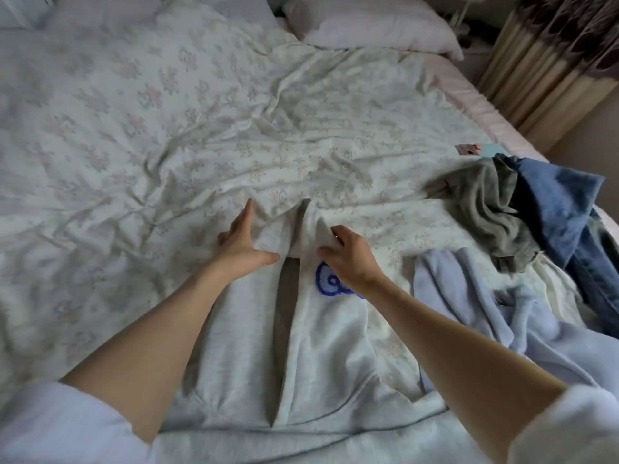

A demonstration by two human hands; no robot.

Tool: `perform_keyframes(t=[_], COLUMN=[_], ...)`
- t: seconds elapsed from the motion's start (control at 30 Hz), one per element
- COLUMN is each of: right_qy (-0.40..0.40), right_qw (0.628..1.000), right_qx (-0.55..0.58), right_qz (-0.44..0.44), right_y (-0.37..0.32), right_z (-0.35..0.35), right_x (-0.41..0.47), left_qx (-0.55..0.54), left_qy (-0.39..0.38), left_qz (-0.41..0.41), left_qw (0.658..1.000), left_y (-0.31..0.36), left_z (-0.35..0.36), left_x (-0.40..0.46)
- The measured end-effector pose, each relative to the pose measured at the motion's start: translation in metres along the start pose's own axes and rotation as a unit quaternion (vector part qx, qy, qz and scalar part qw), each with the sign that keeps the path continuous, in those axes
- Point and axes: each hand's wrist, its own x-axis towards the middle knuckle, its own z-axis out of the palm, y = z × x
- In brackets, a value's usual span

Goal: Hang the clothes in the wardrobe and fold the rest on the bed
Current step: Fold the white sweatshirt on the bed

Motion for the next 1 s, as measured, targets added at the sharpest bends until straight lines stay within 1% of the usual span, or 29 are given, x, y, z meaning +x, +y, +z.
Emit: perform_keyframes(t=[0.03,0.1,0.13,0.17,0.27,0.33,0.37,0.4,0.43,0.5,0.53,0.6,0.67,0.73,0.9,1.0], right_qy=[0.017,0.038,0.044,0.045,0.03,0.023,0.023,0.025,0.027,0.056,0.07,0.078,0.084,0.08,0.084,0.087], right_qw=[0.995,0.966,0.95,0.941,0.938,0.941,0.943,0.943,0.941,0.93,0.922,0.909,0.892,0.884,0.883,0.883], right_qx=[-0.05,-0.148,-0.184,-0.209,-0.237,-0.243,-0.243,-0.243,-0.245,-0.248,-0.252,-0.26,-0.274,-0.28,-0.272,-0.273], right_qz=[-0.079,-0.211,-0.247,-0.261,-0.251,-0.233,-0.225,-0.226,-0.231,-0.265,-0.286,-0.316,-0.35,-0.367,-0.374,-0.37], right_y=[-0.002,-0.003,-0.001,0.001,0.003,0.005,0.004,0.003,0.002,-0.003,-0.005,-0.007,-0.007,-0.008,-0.004,0.002], right_z=[-0.002,-0.005,-0.007,-0.009,-0.02,-0.026,-0.031,-0.035,-0.038,-0.044,-0.045,-0.044,-0.041,-0.039,-0.039,-0.04], right_x=[-0.007,-0.024,-0.031,-0.036,-0.045,-0.05,-0.056,-0.061,-0.067,-0.085,-0.091,-0.113,-0.138,-0.166,-0.238,-0.283], left_qx=[-0.006,-0.016,-0.011,0.004,0.083,0.178,0.23,0.27,0.297,0.329,0.336,0.348,0.35,0.358,0.343,0.341], left_qy=[-0.011,-0.038,-0.054,-0.07,-0.109,-0.098,-0.071,-0.022,0.039,0.14,0.176,0.207,0.226,0.229,0.208,0.212], left_qz=[0.007,0.04,0.056,0.066,0.082,0.121,0.154,0.2,0.256,0.36,0.397,0.428,0.437,0.438,0.444,0.446], left_qw=[1.0,0.998,0.997,0.995,0.987,0.972,0.958,0.941,0.919,0.862,0.835,0.808,0.797,0.793,0.802,0.8], left_y=[0.004,0.014,0.019,0.024,0.037,0.043,0.046,0.046,0.046,0.043,0.042,0.036,0.026,0.015,0.004,-0.002], left_z=[-0.005,-0.012,-0.015,-0.017,-0.027,-0.032,-0.032,-0.031,-0.029,-0.025,-0.022,-0.016,-0.01,-0.003,0.009,0.022], left_x=[0.002,0.003,0.003,0.001,-0.011,-0.025,-0.037,-0.05,-0.064,-0.097,-0.111,-0.145,-0.174,-0.205,-0.278,-0.326])
